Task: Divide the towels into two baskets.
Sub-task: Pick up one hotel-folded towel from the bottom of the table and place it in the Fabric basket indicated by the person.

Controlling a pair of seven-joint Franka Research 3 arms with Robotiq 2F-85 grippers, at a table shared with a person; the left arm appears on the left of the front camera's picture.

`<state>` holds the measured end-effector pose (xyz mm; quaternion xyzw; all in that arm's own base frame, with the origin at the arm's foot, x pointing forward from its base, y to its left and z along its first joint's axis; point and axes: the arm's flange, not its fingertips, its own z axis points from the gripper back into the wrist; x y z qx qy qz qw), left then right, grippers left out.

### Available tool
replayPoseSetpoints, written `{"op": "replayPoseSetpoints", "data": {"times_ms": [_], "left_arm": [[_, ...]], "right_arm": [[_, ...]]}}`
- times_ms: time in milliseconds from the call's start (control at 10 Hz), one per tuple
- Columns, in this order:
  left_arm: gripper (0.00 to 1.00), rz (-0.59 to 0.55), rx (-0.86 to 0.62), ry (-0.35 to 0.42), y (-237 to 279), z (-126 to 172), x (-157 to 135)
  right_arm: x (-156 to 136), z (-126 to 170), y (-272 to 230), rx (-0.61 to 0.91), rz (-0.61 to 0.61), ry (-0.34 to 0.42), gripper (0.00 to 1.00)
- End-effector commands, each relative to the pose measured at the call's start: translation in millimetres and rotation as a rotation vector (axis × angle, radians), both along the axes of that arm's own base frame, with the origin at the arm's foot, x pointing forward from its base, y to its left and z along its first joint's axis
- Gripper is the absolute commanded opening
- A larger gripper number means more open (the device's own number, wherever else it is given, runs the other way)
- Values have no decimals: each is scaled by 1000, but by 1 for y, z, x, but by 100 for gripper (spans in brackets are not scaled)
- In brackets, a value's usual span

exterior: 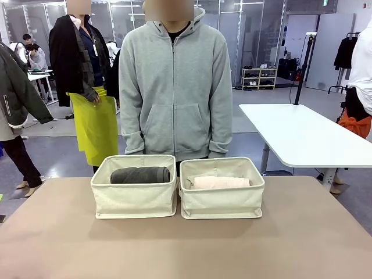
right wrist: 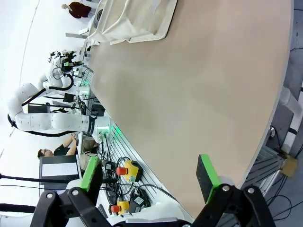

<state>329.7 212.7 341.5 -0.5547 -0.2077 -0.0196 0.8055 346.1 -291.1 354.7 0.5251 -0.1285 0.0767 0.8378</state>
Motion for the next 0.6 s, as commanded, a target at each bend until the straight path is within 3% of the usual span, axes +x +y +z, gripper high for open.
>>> {"op": "replayPoseSetpoints", "data": {"times_ms": [0,500], "left_arm": [[100,-1,3,13,2,5,-4],[100,-1,3,13,2,5,-4]], "right_arm": [[-1,5,2,-4,1,-11,100],[-1,5,2,-4,1,-11,100]]}}
